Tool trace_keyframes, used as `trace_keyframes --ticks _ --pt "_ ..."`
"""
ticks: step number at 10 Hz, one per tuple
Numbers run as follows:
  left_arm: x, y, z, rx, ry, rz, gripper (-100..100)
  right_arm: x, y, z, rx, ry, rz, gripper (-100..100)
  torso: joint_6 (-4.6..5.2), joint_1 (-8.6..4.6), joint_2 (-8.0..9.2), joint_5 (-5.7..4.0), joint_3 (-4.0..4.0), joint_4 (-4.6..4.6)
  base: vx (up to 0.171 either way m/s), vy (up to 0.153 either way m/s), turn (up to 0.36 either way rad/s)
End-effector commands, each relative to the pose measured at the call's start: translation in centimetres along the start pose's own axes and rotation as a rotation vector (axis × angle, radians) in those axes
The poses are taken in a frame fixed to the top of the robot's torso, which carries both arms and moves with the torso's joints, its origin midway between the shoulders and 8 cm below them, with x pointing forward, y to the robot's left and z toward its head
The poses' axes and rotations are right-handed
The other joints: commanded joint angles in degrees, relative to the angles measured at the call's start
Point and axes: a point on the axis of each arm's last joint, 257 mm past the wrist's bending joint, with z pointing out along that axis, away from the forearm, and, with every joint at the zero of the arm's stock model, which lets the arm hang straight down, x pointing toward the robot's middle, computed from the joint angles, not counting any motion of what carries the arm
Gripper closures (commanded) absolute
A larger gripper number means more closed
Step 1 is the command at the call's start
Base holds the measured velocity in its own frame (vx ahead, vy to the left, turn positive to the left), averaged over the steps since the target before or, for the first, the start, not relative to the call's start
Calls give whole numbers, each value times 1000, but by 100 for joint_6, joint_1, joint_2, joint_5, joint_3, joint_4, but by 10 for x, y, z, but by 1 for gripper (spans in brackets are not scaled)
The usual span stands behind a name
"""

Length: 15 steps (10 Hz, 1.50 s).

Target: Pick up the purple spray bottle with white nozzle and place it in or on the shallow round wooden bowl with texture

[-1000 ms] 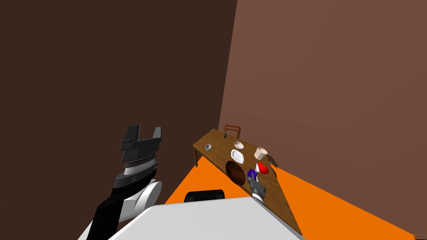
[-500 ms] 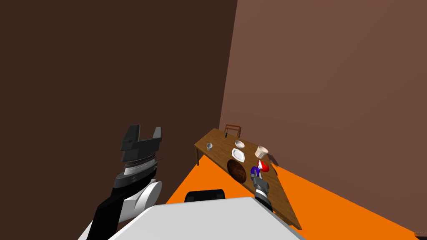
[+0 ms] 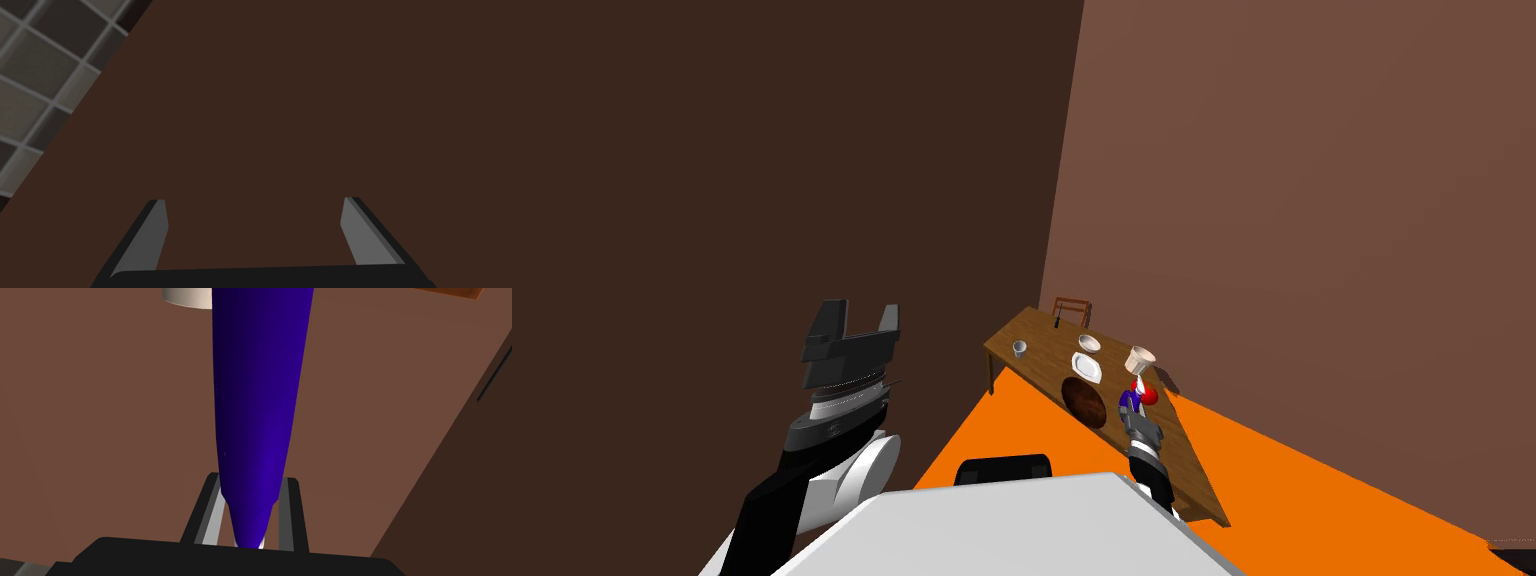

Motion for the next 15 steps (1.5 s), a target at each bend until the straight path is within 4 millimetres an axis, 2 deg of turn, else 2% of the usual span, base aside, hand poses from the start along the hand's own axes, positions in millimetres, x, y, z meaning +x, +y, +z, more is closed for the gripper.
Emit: trace_keyframes --ticks 1,3,10,15 --pt "0 0 0 0 0 0 0 -5 -2 15 13 -2 12 100 0 0 0 0 0 0 -96 121 -22" --pt "0 0 0 0 0 0 0 -7 3 27 28 12 41 100 6 23 30 0 16 5 -134 157 -47" --pt "0 0 0 0 0 0 0 5 29 37 26 82 108 100 9 9 6 -8 8 8 -67 106 -23" --pt "0 0 0 0 0 0 0 -3 38 57 -14 108 100 100 -12 13 -40 -10 -15 6 46 125 0"
